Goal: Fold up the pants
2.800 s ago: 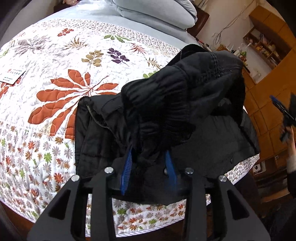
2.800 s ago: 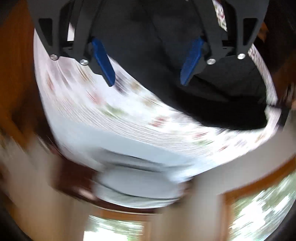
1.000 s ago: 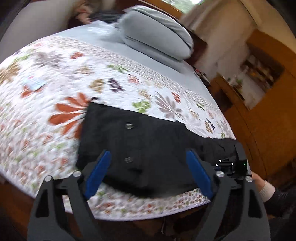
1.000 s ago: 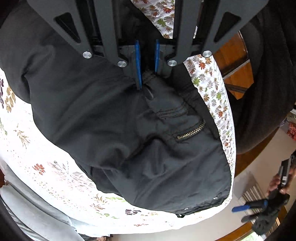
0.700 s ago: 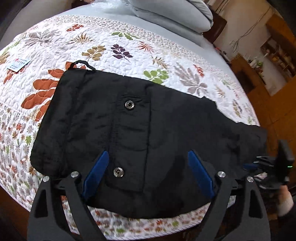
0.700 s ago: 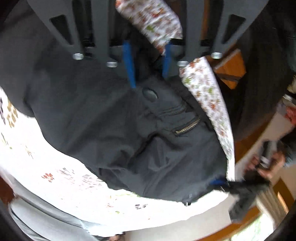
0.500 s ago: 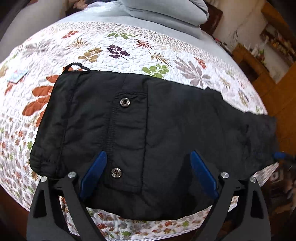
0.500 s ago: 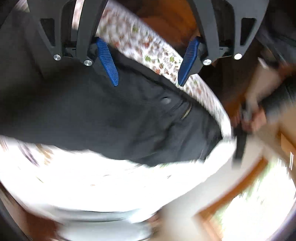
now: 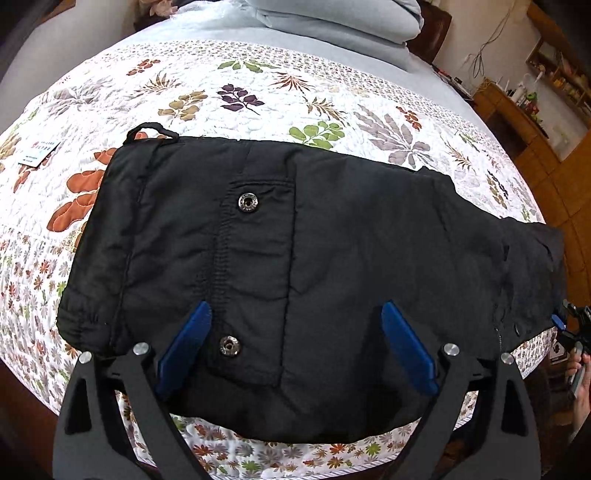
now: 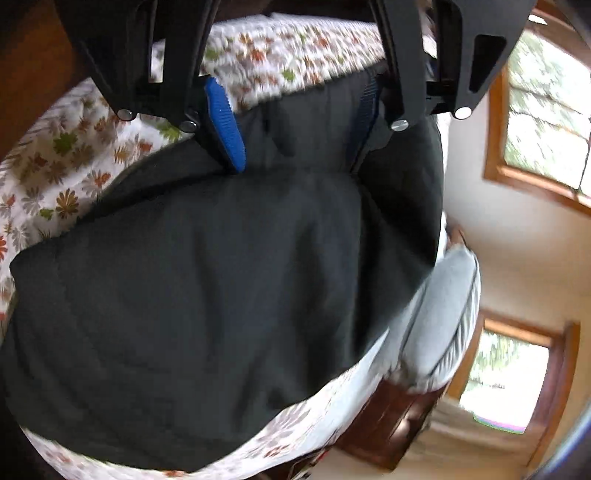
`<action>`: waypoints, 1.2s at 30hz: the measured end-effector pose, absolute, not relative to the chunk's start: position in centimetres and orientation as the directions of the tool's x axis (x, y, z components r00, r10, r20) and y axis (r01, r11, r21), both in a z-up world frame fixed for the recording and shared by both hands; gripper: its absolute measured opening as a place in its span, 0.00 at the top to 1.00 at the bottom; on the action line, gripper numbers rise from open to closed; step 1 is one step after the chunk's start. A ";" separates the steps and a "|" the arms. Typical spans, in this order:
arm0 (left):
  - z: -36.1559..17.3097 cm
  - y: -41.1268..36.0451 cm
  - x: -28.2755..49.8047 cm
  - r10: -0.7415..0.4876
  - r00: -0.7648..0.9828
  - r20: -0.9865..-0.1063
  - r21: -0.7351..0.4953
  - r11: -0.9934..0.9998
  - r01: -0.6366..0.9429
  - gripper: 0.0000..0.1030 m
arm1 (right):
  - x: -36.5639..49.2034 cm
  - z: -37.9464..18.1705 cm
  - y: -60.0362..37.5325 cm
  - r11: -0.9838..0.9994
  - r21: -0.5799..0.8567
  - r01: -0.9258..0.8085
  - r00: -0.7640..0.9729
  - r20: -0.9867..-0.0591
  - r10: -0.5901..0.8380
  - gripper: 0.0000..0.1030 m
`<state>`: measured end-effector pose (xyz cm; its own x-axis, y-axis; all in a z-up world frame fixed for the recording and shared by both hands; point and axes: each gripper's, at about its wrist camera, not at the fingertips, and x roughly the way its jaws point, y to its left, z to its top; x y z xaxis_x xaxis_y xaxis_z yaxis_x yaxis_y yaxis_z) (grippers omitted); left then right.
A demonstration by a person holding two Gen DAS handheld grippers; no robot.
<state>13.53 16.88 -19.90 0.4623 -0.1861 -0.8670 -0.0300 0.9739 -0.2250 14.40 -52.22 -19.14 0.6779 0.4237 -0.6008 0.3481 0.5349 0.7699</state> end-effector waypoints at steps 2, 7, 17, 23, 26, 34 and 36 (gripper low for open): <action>-20.0 16.7 13.7 -0.177 0.456 -0.872 -0.213 0.977 -0.029 0.09 | 14.7 -19.2 -52.7 0.510 0.788 0.346 0.696 -0.580 0.424 0.48; -20.2 16.3 13.8 -0.166 0.450 -0.878 -0.193 0.981 -0.015 0.05 | 14.8 -19.4 -53.9 0.493 0.785 0.374 0.704 -0.587 0.400 0.91; -20.4 16.1 14.0 -0.158 0.437 -0.886 -0.178 0.984 -0.005 0.05 | 10.8 -13.3 -59.9 0.545 0.763 0.346 0.783 -0.555 0.280 0.96; -20.7 16.0 14.1 -0.146 0.433 -0.889 -0.163 0.987 -0.001 0.04 | 10.8 -16.6 -60.6 0.611 0.648 0.455 0.640 -0.715 0.281 0.95; -20.7 15.9 14.1 -0.140 0.436 -0.889 -0.158 0.987 -0.004 0.04 | 10.4 -17.8 -60.6 0.612 0.632 0.475 0.623 -0.733 0.274 0.88; -20.1 16.4 14.0 -0.160 0.445 -0.881 -0.193 0.981 -0.029 0.04 | 5.5 -17.4 -63.5 0.572 0.665 0.481 0.668 -0.700 0.251 0.55; -19.9 16.7 13.7 -0.170 0.458 -0.873 -0.211 0.977 -0.040 0.04 | 4.7 -17.1 -64.3 0.534 0.698 0.477 0.706 -0.666 0.240 0.55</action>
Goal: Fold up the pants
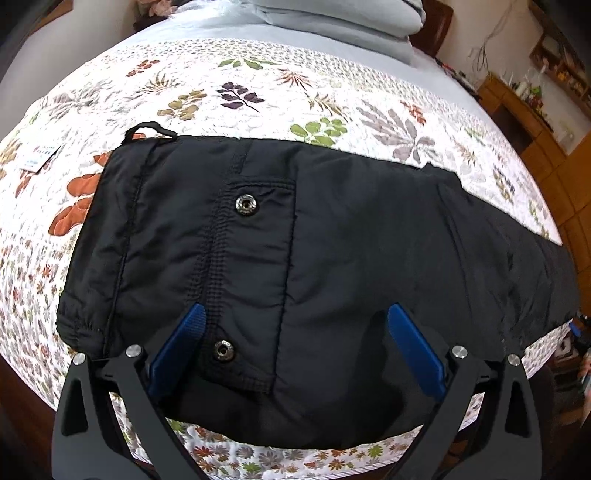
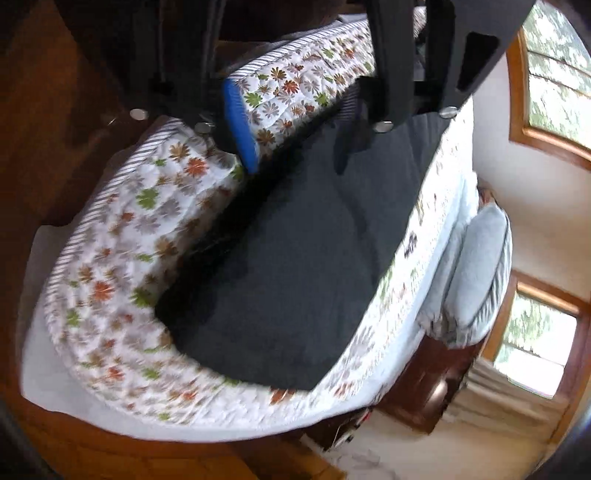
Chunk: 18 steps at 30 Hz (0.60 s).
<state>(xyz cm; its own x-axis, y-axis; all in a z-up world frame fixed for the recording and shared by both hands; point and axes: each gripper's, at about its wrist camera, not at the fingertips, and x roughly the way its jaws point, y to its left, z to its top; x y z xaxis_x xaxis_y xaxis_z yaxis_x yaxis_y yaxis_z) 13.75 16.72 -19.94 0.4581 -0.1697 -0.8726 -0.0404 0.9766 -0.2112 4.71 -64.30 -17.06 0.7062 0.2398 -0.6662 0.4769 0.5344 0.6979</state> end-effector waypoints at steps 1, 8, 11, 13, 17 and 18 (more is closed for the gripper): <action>-19.9 16.8 13.6 -0.173 0.465 -0.868 -0.218 0.975 -0.044 0.04 | 4.6 -17.2 -64.9 0.518 0.708 0.481 0.716 -0.658 0.234 0.54; -20.0 17.0 12.8 -0.169 0.488 -0.856 -0.202 0.979 -0.015 0.04 | 5.2 -18.4 -67.2 0.433 0.722 0.539 0.720 -0.662 0.208 0.49; -20.7 16.9 13.1 -0.161 0.471 -0.867 -0.177 0.984 0.011 0.04 | 5.9 -19.0 -67.6 0.400 0.741 0.539 0.729 -0.648 0.218 0.49; -20.8 16.9 13.4 -0.157 0.465 -0.871 -0.173 0.985 0.010 0.04 | 6.3 -19.1 -67.5 0.388 0.752 0.533 0.742 -0.636 0.213 0.49; -20.8 17.6 13.6 -0.180 0.467 -0.866 -0.213 0.977 -0.019 0.04 | 7.4 -18.5 -67.4 0.385 0.778 0.496 0.767 -0.601 0.226 0.51; -20.8 17.6 13.6 -0.180 0.469 -0.865 -0.214 0.977 -0.021 0.04 | 7.7 -18.1 -67.2 0.404 0.777 0.483 0.770 -0.597 0.227 0.53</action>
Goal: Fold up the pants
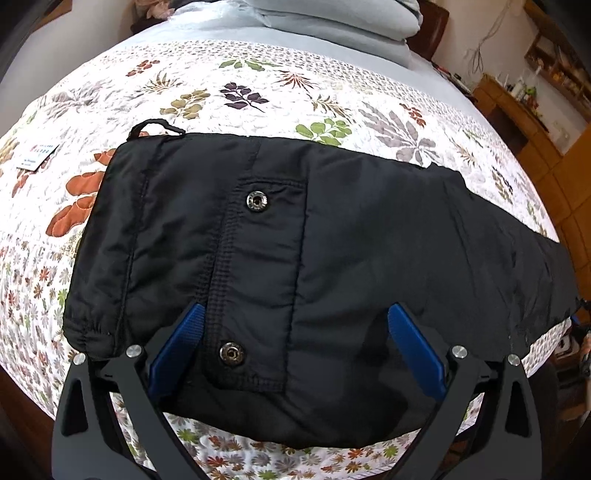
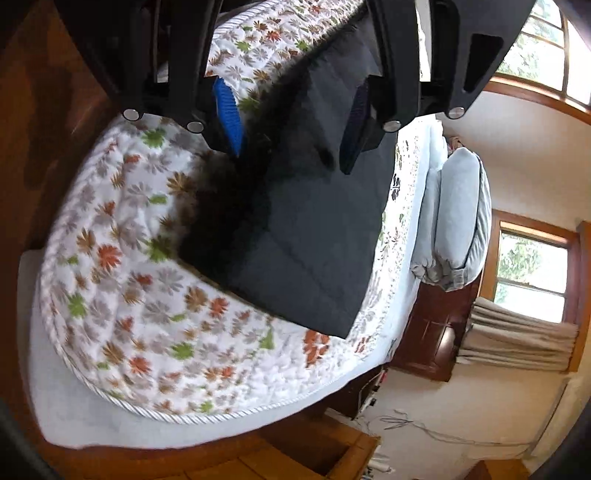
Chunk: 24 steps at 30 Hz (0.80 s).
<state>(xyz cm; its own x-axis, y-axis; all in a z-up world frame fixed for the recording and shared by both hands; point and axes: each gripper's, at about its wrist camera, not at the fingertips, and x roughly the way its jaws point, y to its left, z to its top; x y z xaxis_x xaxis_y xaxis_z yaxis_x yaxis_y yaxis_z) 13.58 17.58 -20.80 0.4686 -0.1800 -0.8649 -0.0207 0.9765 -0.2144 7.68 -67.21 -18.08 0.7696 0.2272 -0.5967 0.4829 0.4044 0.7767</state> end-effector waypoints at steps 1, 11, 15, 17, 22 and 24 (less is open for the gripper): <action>-20.8 17.5 13.5 -0.176 0.470 -0.865 -0.208 0.978 -0.017 0.04 | 7.8 -17.8 -67.2 0.420 0.771 0.480 0.768 -0.600 0.224 0.55; -20.0 17.4 12.4 -0.140 0.483 -0.864 -0.166 0.986 -0.012 0.04 | 7.7 -18.4 -68.0 0.420 0.749 0.512 0.757 -0.625 0.192 0.55; -20.5 18.3 12.2 -0.132 0.475 -0.870 -0.152 0.988 -0.003 0.04 | 7.6 -17.7 -67.8 0.443 0.748 0.495 0.768 -0.615 0.180 0.73; -20.6 18.2 12.5 -0.123 0.473 -0.873 -0.148 0.989 -0.017 0.04 | 7.7 -17.2 -67.6 0.469 0.722 0.509 0.753 -0.638 0.164 0.78; -20.9 17.4 12.9 -0.073 0.461 -0.884 -0.091 0.996 -0.016 0.03 | 9.4 -11.8 -64.1 0.684 0.547 0.483 0.725 -0.687 0.038 0.84; -20.8 17.5 12.8 -0.077 0.464 -0.882 -0.097 0.995 -0.019 0.03 | 10.2 -9.2 -62.0 0.761 0.471 0.446 0.730 -0.683 -0.005 0.84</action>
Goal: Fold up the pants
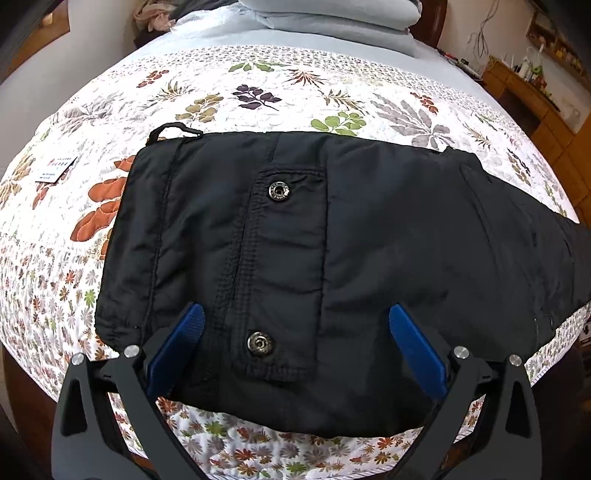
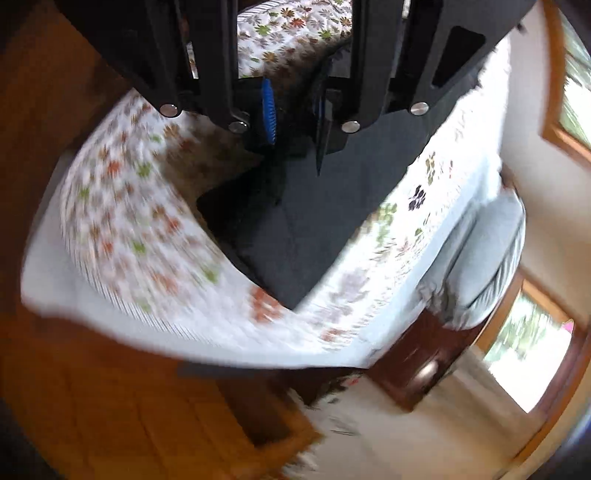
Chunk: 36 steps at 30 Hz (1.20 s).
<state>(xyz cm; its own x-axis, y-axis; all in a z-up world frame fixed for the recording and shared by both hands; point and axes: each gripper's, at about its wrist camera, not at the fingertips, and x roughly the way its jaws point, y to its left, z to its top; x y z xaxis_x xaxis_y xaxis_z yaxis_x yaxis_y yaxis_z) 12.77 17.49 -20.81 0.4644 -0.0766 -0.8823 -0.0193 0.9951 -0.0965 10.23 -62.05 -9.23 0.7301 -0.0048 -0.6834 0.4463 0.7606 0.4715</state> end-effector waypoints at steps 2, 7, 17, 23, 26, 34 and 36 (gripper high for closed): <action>-20.7 17.7 12.7 -0.087 0.468 -0.879 -0.111 0.994 -0.024 0.03 | 11.0 -7.3 -60.2 0.810 0.416 0.414 0.738 -0.674 -0.031 0.84; -20.7 17.8 12.7 -0.094 0.472 -0.877 -0.125 0.992 -0.035 0.03 | 12.9 -2.9 -54.0 0.911 0.316 0.264 0.775 -0.632 -0.005 0.84; -20.7 17.9 12.6 -0.110 0.485 -0.868 -0.150 0.988 -0.045 0.03 | 15.8 -0.1 -39.9 0.978 0.193 -0.084 0.761 -0.621 0.188 0.83; -20.6 18.1 12.5 -0.116 0.494 -0.862 -0.160 0.986 -0.047 0.03 | 16.3 -2.0 -33.2 0.958 0.149 -0.246 0.691 -0.666 0.281 0.83; -20.6 18.1 12.4 -0.120 0.498 -0.859 -0.167 0.985 -0.052 0.03 | 17.0 -4.4 -30.0 0.945 0.120 -0.305 0.632 -0.717 0.295 0.84; -20.6 18.3 12.3 -0.131 0.504 -0.854 -0.178 0.983 -0.047 0.03 | 17.8 -11.2 -25.5 0.920 0.094 -0.379 0.489 -0.824 0.286 0.83; -20.6 18.3 12.3 -0.131 0.505 -0.853 -0.178 0.983 -0.047 0.03 | 17.6 -11.6 -25.6 0.919 0.092 -0.384 0.482 -0.829 0.285 0.83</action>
